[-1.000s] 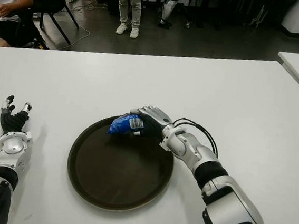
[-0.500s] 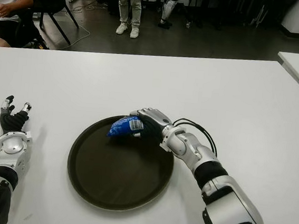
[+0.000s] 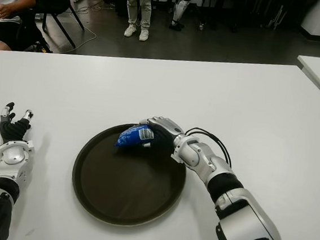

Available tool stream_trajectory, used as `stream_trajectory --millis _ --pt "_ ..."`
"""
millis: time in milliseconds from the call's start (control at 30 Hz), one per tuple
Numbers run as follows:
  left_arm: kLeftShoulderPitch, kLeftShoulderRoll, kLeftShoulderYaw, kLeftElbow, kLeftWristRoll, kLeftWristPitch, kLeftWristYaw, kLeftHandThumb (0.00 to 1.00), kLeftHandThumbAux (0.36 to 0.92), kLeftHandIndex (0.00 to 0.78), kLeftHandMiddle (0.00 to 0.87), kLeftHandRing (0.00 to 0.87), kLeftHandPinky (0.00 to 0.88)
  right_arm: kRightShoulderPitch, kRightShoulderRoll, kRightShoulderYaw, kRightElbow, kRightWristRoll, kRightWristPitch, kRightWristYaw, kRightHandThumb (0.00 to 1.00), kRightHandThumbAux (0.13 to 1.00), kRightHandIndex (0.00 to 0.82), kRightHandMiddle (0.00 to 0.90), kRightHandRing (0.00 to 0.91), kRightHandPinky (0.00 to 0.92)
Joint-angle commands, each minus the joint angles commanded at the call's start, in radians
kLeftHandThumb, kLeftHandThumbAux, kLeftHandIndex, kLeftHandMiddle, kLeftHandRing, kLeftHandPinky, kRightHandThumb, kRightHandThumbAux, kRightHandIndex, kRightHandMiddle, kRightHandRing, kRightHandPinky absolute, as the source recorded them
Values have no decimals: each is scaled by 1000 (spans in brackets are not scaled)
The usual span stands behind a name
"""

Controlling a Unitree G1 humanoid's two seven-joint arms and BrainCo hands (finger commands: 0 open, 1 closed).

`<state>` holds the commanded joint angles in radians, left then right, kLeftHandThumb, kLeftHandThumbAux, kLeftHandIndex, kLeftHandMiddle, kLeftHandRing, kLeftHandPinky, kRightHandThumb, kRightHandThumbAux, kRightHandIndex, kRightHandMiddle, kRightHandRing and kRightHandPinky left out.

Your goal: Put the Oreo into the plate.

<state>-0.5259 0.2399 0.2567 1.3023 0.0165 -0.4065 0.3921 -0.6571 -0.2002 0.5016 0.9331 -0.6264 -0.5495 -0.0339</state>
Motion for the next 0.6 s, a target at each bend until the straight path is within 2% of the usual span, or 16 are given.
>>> stream_trajectory --millis 367,600 --pt "0 2 -5 1 6 -3 2 401 646 19 29 35 57 2 0 3 0 4 -8 2 696 735 433 766 757 726" --pt "-2 4 -11 0 13 -1 9 395 647 16 25 29 57 23 -5 11 -27 -14 -37 -52 696 735 433 766 757 734"
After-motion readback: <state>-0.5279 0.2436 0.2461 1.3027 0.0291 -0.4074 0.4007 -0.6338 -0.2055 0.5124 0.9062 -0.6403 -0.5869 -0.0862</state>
